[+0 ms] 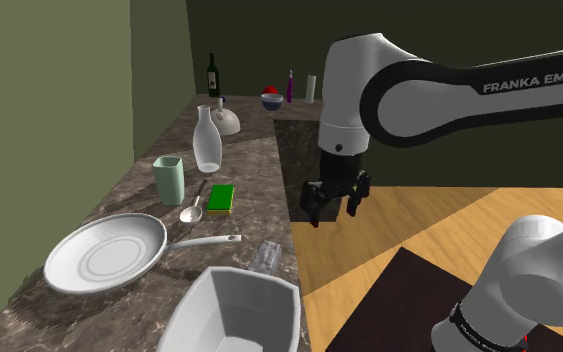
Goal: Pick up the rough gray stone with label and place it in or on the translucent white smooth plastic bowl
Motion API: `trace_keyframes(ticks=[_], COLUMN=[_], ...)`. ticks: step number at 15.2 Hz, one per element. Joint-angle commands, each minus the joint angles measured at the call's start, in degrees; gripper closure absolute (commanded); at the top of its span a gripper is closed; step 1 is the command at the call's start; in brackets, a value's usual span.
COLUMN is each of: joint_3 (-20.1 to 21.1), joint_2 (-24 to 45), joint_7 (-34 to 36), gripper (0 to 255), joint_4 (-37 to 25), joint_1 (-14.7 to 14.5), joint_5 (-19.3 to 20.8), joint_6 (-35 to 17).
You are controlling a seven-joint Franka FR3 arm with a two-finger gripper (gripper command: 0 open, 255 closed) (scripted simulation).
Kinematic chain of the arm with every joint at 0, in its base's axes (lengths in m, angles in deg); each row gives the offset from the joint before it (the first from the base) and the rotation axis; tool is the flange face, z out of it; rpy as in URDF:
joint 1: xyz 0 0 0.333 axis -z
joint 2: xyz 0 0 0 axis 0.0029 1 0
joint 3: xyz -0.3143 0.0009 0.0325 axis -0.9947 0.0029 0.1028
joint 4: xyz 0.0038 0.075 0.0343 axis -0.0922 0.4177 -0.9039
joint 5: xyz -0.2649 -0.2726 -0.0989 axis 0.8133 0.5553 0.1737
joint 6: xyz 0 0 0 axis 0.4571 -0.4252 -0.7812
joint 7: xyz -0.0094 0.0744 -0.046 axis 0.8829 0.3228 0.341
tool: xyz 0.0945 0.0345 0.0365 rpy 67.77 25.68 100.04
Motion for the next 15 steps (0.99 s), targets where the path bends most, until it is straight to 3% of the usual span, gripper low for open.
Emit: trace_keyframes(ticks=[1,6,10,12,15], joint_3=[3.3,10.9,15.8,17.2,17.0], joint_2=[3.9,15.4,26.8,33.0,34.5], joint_7=[5.6,19.5,32.0,38.5,39.8], gripper=[0,0,0,0,0], joint_4=[-2.4,-9.6,-16.9,-21.2,-20.8], joint_1=[0.6,2.6,3.3,2.7,2.1], joint_5=[0.0,3.2,9.3,13.5,14.5], joint_6=[-1.5,-5.1,-6.8,-7.0,-8.4])
